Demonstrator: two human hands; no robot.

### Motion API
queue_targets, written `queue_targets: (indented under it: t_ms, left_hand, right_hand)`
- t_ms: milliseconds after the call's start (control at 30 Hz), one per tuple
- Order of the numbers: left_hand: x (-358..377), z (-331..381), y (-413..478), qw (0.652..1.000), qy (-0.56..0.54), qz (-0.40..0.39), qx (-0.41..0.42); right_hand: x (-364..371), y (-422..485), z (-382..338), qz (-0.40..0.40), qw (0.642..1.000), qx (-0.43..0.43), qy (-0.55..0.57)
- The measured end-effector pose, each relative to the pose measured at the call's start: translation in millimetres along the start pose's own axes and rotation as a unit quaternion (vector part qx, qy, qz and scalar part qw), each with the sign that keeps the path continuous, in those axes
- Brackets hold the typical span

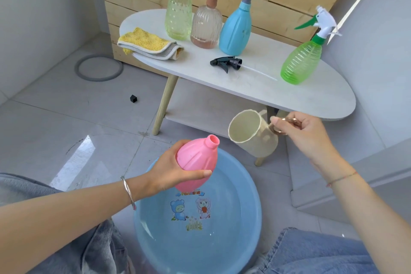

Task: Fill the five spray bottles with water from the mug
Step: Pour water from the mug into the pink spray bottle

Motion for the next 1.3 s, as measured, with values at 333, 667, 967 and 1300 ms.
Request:
queue_targets:
  t_ms: [333, 667, 967, 1300]
  left_hand:
    - [-4.3, -3.1, -3.0, 1.000, -0.005, 0.010, -0.009]
    - [-7.1, -1.4, -1.9, 1.000, -0.006, 0.019, -0.006]
    - [-10.0, 0.4, 1.6, 0.999, -0.017, 0.029, -0.010]
    - [-10.9, -0.2, 1.4, 0.999, -0.020, 0.029, -0.018]
  right_hand:
    - [99.2, -85.8, 190.2, -0.096, 0.957, 0.258, -0.088]
    - [132.8, -138.3, 242.4, -0.095, 0.948, 0.266, -0.147]
    - [147.2, -140.3, 251.9, -0.135, 0.942, 0.252, -0.178]
    - [150.1, -144.4, 253.0, -0.124, 0.943, 0.263, -0.163]
Point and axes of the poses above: each hand's wrist, its own y-axis towards the middle knuckle, its own x-axis out of the palm, z = x × y, the point moved 7 cm from there along y, towards the middle knuckle, and after that the axes turned 6 degrees about -x, right-handed, at the moved point
